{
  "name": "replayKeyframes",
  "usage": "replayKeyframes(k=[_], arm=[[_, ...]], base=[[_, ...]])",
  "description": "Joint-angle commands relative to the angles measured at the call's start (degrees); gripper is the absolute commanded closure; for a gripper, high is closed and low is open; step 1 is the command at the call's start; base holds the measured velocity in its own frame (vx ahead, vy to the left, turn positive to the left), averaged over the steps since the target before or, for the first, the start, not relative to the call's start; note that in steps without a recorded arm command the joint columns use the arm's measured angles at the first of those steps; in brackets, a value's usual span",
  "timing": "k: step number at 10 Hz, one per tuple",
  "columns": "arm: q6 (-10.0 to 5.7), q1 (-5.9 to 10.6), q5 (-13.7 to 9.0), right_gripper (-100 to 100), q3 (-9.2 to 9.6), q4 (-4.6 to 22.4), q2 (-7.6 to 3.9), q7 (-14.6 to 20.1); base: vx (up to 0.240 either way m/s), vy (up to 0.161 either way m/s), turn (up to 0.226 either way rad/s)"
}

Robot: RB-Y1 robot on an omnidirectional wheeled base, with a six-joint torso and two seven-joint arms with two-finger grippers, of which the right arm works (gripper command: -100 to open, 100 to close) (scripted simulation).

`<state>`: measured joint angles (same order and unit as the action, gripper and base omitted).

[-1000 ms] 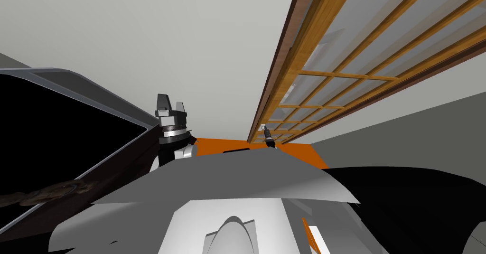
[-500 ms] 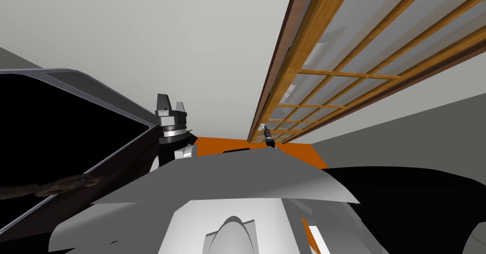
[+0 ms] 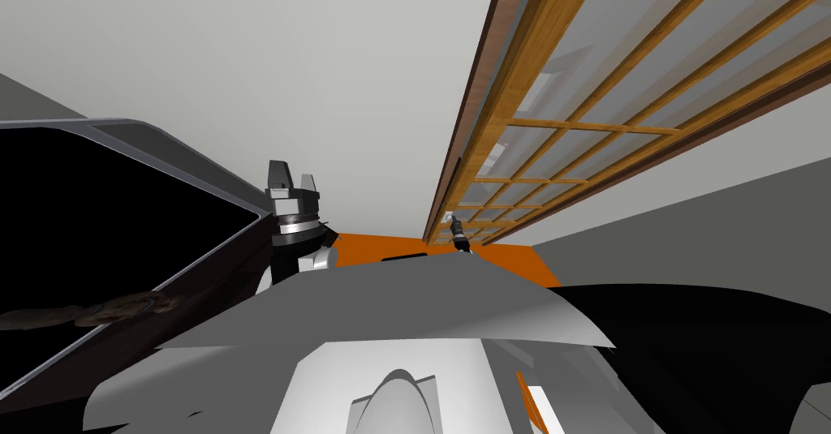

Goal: Pull the door open

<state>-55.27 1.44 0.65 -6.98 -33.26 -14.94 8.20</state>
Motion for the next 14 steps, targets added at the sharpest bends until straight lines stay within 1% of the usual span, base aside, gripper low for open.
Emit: replayKeyframes(k=[1, 3, 4, 5, 6, 7, 8, 9, 10, 11, 12, 13, 14], arm=[[0.45, -0.55, 0.5, 100, 0.97, -1.6, 1.12, 0.0], [0.45, -0.55, 0.5, 100, 0.97, -1.5, 1.12, 0.0], [0.5, -0.34, -0.3, 100, 1.57, -1.5, 1.01, 2.4], [0.55, -0.12, -1.1, 100, 2.17, -1.3, 0.9, 3.9], [0.55, -0.12, -1.1, 100, 2.17, -1.3, 0.9, 4.8], [0.55, -0.12, -1.1, 100, 2.17, -1.3, 0.9, 4.8], [0.6, 0.1, -2.0, 100, 2.77, -1.1, 0.8, 7.2], [0.6, 0.1, -2.0, 100, 2.77, -1.1, 0.8, 7.2], [0.65, 0.31, -2.8, 100, 3.37, -0.9, 0.69, 9.6], [0.7, 0.53, -3.6, 100, 3.97, -0.7, 0.58, 11.3], [0.7, 0.53, -3.6, 100, 3.97, -0.7, 0.58, 12.0], [0.75, 0.75, -4.5, 100, 4.57, -0.5, 0.47, 14.1], [0.75, 0.75, -4.5, 100, 4.57, -0.5, 0.47, 14.4]], base=[[0.003, -0.006, -0.008], [0.002, -0.004, -0.004], [-0.023, -0.007, 0.024], [-0.053, -0.009, 0.028], [-0.046, -0.011, 0.051], [-0.013, -0.012, 0.031], [-0.022, -0.011, 0.03], [-0.027, -0.004, -0.005], [-0.041, -0.011, 0.053], [-0.06, -0.026, 0.051], [-0.046, -0.013, 0.025], [-0.035, -0.008, 0.036], [-0.023, -0.012, 0.004]])
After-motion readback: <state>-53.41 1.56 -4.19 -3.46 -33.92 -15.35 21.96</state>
